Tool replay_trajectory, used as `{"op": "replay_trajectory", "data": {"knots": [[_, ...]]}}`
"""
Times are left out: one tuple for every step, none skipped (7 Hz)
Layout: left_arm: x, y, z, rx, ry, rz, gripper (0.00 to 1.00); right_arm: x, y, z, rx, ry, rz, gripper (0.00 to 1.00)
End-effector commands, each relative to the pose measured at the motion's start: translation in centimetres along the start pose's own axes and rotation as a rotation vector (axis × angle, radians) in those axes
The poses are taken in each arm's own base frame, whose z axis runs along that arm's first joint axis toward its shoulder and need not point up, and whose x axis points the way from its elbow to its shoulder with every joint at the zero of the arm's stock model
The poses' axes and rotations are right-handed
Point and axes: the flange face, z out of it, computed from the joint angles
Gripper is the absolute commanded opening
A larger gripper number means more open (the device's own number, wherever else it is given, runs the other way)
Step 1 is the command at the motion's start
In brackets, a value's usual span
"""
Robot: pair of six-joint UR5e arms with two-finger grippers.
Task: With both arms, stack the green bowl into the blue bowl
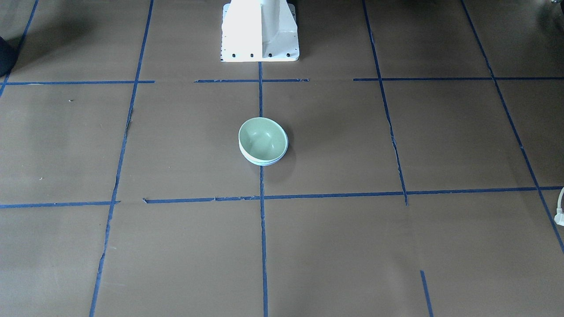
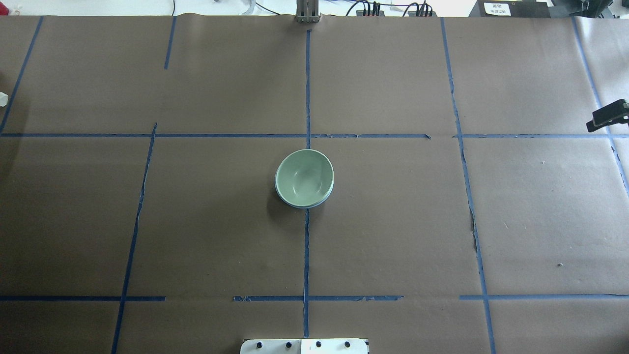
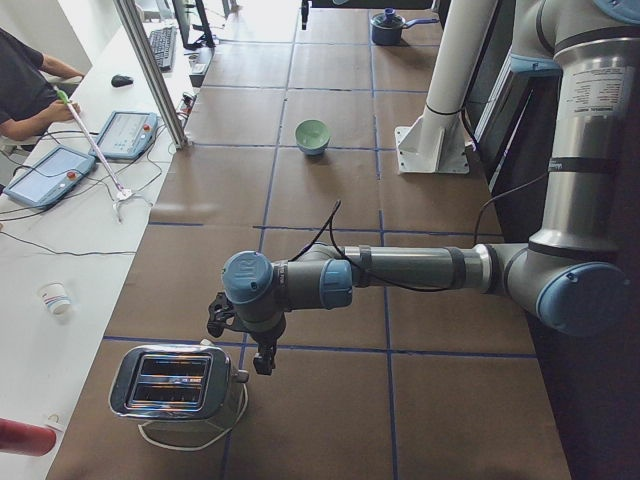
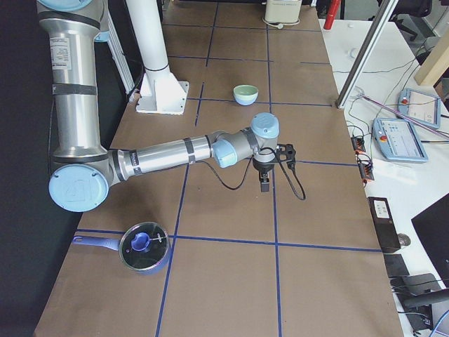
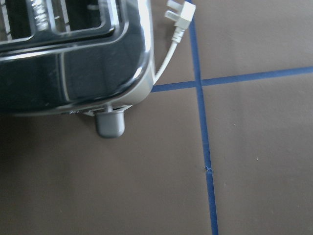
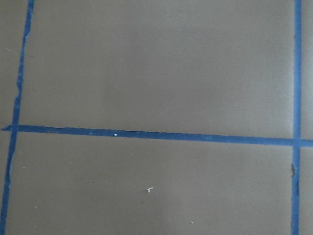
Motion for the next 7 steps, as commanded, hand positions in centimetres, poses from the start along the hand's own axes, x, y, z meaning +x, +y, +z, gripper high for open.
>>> {"op": "replay_trajectory", "data": {"knots": [[0.0,0.0,-0.2,0.005,0.001,-0.079,1.00,5.6,-0.1,-1.3,0.020,0.029,0.032,1.00],[0.1,-0.1,-0.3,0.007,-0.001,-0.091,1.00,8.1,0.4,-1.5,0.013,0.030,-0.005,1.00],[0.4,-0.1,-0.6,0.014,-0.001,-0.089,1.00,12.0,0.8,-1.4,-0.006,-0.014,0.025,1.00],[0.4,-0.1,-0.6,0.014,-0.001,-0.088,1.00,14.9,1.3,-1.9,-0.015,-0.071,0.028,1.00],[0.4,-0.1,-0.6,0.013,-0.001,-0.089,1.00,16.1,2.1,-2.0,-0.019,-0.074,0.027,1.00],[0.4,-0.1,-0.6,0.014,-0.001,-0.086,1.00,17.0,2.9,-2.6,-0.019,-0.078,0.057,1.00],[0.3,-0.1,-0.5,0.012,-0.001,-0.087,1.00,15.8,3.1,-4.0,-0.046,-0.099,0.091,1.00]]}}
